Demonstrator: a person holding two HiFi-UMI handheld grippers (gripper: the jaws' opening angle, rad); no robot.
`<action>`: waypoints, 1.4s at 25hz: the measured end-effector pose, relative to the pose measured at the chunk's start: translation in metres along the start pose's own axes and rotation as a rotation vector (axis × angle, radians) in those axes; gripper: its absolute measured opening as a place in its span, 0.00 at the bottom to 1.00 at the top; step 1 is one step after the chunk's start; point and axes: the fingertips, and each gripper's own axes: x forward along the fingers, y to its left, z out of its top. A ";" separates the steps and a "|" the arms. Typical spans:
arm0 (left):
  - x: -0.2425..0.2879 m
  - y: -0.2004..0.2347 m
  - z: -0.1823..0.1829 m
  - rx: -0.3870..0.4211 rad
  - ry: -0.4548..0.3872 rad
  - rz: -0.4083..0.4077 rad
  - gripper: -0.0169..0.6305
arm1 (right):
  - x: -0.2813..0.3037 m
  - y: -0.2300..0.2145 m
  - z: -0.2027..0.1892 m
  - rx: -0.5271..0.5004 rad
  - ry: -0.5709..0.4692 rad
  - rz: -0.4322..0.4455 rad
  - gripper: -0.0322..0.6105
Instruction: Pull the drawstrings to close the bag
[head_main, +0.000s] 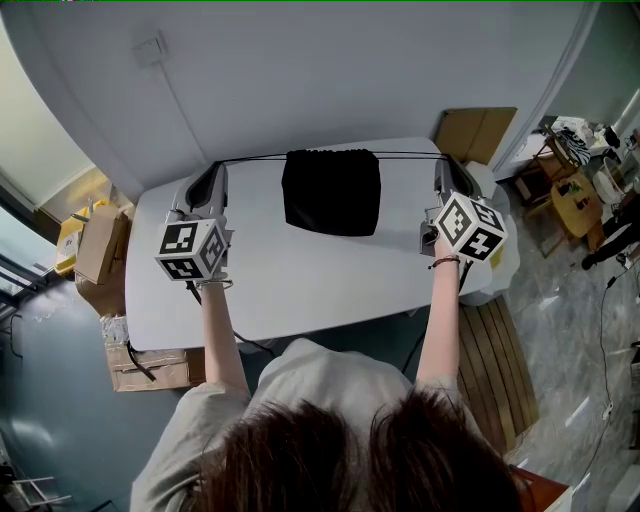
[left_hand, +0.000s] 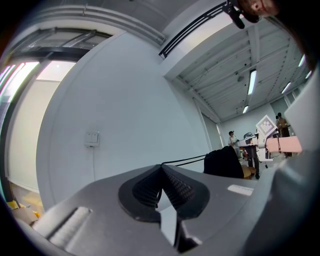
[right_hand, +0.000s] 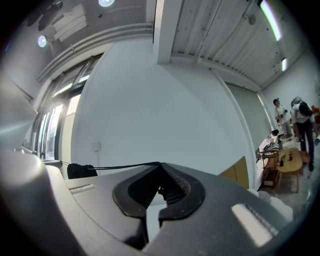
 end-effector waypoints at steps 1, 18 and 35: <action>0.000 0.000 0.000 0.000 0.000 0.000 0.03 | 0.000 0.000 0.000 0.001 0.000 -0.001 0.07; -0.003 0.000 0.002 -0.003 -0.006 0.003 0.03 | -0.003 -0.007 0.000 0.025 -0.007 -0.017 0.07; -0.003 0.001 0.003 0.002 -0.014 0.015 0.03 | -0.002 -0.008 0.001 0.036 -0.011 -0.009 0.07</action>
